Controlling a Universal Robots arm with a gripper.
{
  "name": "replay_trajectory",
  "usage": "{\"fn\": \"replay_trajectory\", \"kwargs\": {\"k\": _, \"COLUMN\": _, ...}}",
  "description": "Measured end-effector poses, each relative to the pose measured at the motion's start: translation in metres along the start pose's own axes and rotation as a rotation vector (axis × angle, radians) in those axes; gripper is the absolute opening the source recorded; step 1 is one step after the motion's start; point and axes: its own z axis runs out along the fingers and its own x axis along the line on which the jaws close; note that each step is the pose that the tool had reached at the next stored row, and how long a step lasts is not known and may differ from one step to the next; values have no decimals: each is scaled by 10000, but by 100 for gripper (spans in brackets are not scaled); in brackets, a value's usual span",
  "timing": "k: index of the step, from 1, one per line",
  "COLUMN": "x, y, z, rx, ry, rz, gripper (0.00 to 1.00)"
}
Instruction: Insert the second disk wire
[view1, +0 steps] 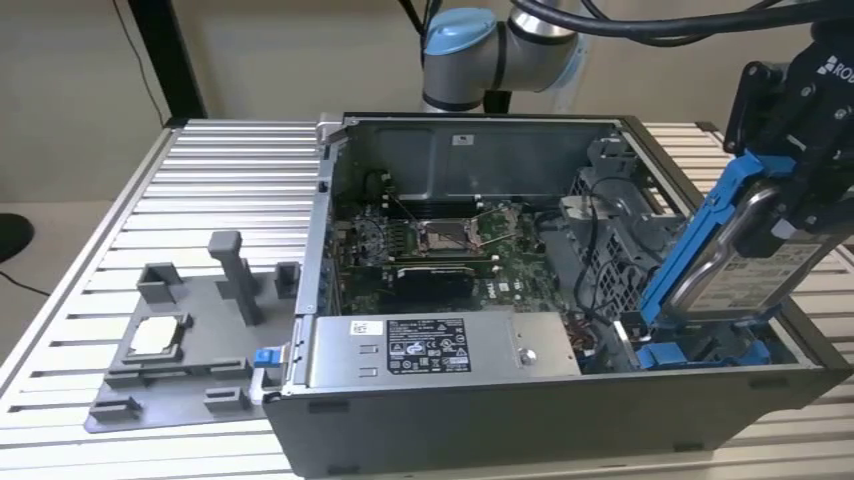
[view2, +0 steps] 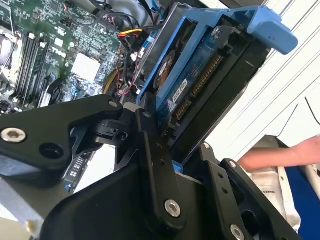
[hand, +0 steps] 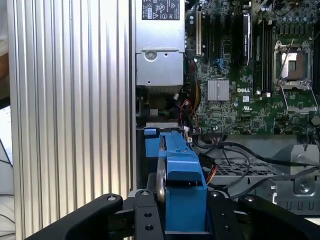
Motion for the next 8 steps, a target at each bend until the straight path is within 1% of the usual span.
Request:
{"fn": "replay_trajectory", "kwargs": {"k": 5, "x": 0, "y": 2, "z": 26, "rx": 0, "ry": -4, "rz": 0, "gripper": 0}}
{"fn": "replay_trajectory", "kwargs": {"k": 8, "x": 1, "y": 3, "z": 51, "rx": -1, "ry": -45, "rz": -3, "gripper": 0}}
